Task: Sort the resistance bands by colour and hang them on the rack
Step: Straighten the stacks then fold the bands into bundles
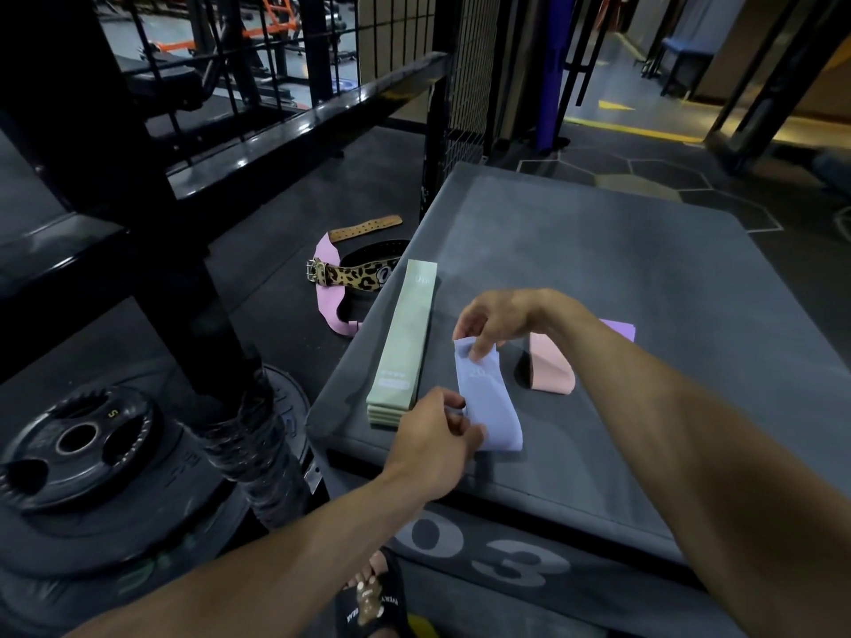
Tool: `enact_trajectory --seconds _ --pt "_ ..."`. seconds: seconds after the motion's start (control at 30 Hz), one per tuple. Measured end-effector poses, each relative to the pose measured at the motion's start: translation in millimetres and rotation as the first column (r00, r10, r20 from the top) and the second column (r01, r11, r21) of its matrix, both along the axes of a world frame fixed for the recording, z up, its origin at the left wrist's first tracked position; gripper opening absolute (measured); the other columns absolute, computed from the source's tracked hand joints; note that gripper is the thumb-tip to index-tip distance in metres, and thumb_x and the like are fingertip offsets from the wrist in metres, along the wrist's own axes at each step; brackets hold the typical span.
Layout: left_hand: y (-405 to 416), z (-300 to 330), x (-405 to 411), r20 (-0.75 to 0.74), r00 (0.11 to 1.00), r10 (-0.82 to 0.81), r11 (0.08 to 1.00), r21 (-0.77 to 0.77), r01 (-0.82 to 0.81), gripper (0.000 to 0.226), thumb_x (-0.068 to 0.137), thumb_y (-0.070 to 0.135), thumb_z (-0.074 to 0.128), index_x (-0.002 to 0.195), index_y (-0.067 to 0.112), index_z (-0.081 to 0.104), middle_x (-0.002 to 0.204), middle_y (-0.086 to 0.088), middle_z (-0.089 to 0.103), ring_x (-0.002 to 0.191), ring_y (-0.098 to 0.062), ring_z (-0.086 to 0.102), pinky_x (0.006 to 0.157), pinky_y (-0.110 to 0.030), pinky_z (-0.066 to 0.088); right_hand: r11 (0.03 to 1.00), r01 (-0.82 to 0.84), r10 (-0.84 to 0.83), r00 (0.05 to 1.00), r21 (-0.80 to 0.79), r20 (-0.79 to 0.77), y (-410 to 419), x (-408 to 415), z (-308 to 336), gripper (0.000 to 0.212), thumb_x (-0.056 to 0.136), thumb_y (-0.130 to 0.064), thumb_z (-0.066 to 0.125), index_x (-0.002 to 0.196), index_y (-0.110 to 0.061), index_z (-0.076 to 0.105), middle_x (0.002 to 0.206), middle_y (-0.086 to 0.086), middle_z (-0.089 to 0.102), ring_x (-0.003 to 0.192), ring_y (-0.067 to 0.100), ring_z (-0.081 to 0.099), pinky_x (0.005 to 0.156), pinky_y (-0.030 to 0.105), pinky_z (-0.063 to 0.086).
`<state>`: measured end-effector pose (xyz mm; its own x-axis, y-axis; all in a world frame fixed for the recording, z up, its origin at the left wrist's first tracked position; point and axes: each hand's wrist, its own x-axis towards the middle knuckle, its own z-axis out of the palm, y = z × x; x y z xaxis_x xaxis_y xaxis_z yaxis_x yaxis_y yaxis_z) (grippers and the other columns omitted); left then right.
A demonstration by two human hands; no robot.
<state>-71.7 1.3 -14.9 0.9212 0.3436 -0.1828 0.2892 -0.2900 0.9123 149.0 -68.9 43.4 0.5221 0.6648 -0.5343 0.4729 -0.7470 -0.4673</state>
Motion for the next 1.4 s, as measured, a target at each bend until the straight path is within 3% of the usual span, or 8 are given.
enact_trajectory --seconds 0.27,0.43,0.67,0.9,1.0,1.1,1.2,1.4 --pt "1.7 -0.7 -1.4 -0.027 0.999 -0.019 1.0 0.006 0.019 0.031 0.089 0.021 0.074 0.116 0.018 0.059 0.094 0.0 0.069 0.08 -0.01 0.062 0.061 -0.016 0.042 0.997 0.068 -0.066 0.992 0.019 -0.112 -2.2 -1.9 0.1 0.036 0.086 -0.005 0.074 0.119 -0.017 0.064 0.103 -0.005 0.067 0.09 0.013 0.064 0.076 0.029 0.054" --pt "1.2 0.3 -2.9 -0.024 1.0 -0.014 1.0 -0.004 0.014 0.029 0.087 0.018 0.073 0.113 0.016 0.06 0.092 -0.002 0.07 0.074 -0.008 0.061 0.054 -0.009 0.039 0.997 0.051 -0.052 0.998 -0.053 -0.018 6.1 -3.6 -0.1 0.032 0.082 -0.017 0.077 0.112 -0.023 0.068 0.116 0.002 0.068 0.101 0.019 0.063 0.084 0.032 0.053" --pt "-0.2 1.0 -3.2 -0.026 1.0 -0.014 0.999 -0.046 0.013 0.027 0.086 0.014 0.073 0.11 0.014 0.06 0.093 -0.008 0.072 0.066 -0.011 0.059 0.05 -0.015 0.041 0.99 0.049 -0.05 0.999 -0.13 -0.003 9.6 -10.3 7.2 0.031 0.084 -0.015 0.075 0.114 -0.018 0.069 0.106 0.001 0.066 0.1 0.021 0.059 0.093 0.037 0.052" --pt "-0.3 12.2 -2.7 -0.045 0.995 -0.094 0.985 0.141 0.1 0.033 0.093 0.019 0.067 0.122 0.018 0.053 0.093 0.005 0.064 0.076 -0.002 0.058 0.055 -0.009 0.042 0.992 0.129 -0.13 0.986 -0.016 -0.107 -8.1 -2.1 10.4 0.034 0.087 -0.006 0.072 0.119 -0.018 0.067 0.113 0.0 0.064 0.094 0.018 0.06 0.077 0.032 0.051" --pt "1.8 24.8 12.3 -0.057 0.987 -0.149 0.929 0.335 0.159 0.036 0.094 0.021 0.062 0.128 0.018 0.049 0.101 -0.001 0.066 0.09 -0.019 0.062 0.072 -0.029 0.048 0.981 0.187 -0.179 0.976 0.052 -0.126 -17.3 7.5 13.6 0.033 0.088 -0.006 0.073 0.118 -0.018 0.067 0.115 -0.001 0.06 0.096 0.02 0.06 0.078 0.033 0.051" --pt "7.1 39.2 38.8 -0.107 0.982 -0.157 0.875 0.445 0.189 0.027 0.091 0.013 0.055 0.116 0.015 0.047 0.1 -0.008 0.063 0.09 -0.029 0.058 0.074 -0.039 0.049 0.962 0.25 -0.241 0.966 0.112 -0.093 -14.2 21.6 16.3 0.029 0.087 -0.009 0.074 0.113 -0.019 0.067 0.117 0.003 0.06 0.098 0.022 0.059 0.076 0.032 0.051" --pt "13.0 47.9 64.3 -0.163 0.977 -0.136 0.846 0.493 0.2 0.023 0.089 0.009 0.055 0.109 0.012 0.045 0.099 -0.011 0.059 0.084 -0.03 0.052 0.068 -0.037 0.042 0.953 0.276 -0.273 0.961 0.122 -0.037 -6.2 35.7 18.8 0.023 0.089 -0.009 0.072 0.107 -0.02 0.066 0.119 0.006 0.062 0.103 0.024 0.059 0.085 0.04 0.053" --pt "19.7 44.4 98.6 -0.145 0.987 -0.073 0.764 0.628 0.149 0.03 0.09 0.03 0.063 0.104 0.012 0.045 0.113 -0.011 0.064 0.101 -0.035 0.06 0.073 -0.038 0.045 0.935 0.32 -0.331 0.942 0.156 0.053 4.6 66.7 7.3 0.019 0.088 -0.01 0.069 0.104 -0.019 0.066 0.105 0.006 0.063 0.095 0.023 0.059 0.085 0.039 0.055"
